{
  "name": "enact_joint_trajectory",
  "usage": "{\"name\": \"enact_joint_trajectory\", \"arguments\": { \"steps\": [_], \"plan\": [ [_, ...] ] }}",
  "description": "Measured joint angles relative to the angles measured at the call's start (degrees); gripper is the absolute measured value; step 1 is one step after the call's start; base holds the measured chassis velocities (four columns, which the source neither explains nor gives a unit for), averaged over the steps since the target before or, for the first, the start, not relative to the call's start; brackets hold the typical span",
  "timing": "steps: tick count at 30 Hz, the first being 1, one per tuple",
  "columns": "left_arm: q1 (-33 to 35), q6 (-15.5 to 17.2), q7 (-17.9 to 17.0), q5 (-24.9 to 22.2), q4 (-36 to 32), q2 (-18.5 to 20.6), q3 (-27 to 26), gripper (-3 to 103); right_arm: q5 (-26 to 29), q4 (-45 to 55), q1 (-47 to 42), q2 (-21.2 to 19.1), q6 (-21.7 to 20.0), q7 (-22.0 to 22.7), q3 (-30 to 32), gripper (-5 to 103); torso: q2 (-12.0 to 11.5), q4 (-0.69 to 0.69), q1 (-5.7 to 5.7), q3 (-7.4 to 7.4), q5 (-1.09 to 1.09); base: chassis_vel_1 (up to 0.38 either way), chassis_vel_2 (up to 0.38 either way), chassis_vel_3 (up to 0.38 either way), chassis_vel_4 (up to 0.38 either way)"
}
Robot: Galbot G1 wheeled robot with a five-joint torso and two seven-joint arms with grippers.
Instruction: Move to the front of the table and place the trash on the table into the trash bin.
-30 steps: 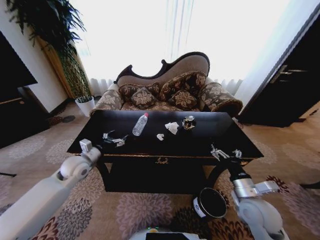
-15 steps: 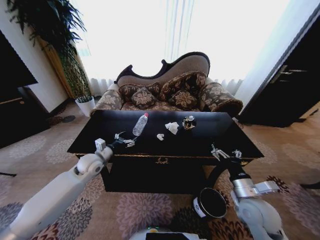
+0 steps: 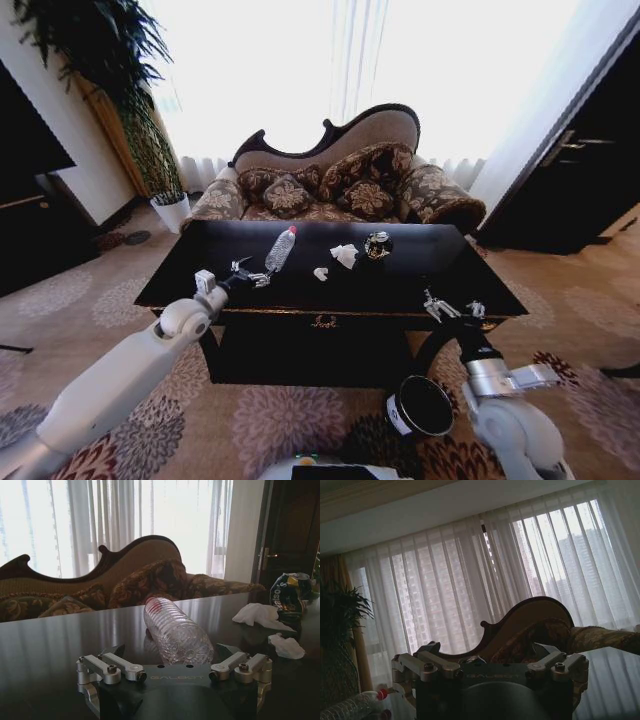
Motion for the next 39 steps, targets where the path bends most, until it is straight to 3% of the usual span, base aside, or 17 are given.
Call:
{"name": "enact_joint_trajectory", "arguments": {
  "steps": [10,36,39],
  "plan": [
    [-2.0,-1.9,0.5,1.8,3.6,-2.6,1.2,100,1.5,0.7,-0.9,-0.1,0.0,-0.3,1.0,100,0.0,0.00,0.00,0.00,0.00,0.000,0.000,0.000,0.000],
    [-7.7,-2.2,1.1,3.0,10.3,-8.9,5.3,103,1.3,2.3,-2.8,1.4,0.1,-0.7,1.4,100,0.0,0.00,0.00,0.00,-0.01,0.000,0.000,0.000,0.000],
    [-7.9,-2.3,1.1,3.4,10.5,-9.3,5.4,95,1.3,2.4,-3.0,1.5,0.1,-0.6,1.5,100,0.0,-0.01,0.00,0.00,-0.01,0.000,0.000,0.000,0.000]
  ]
}}
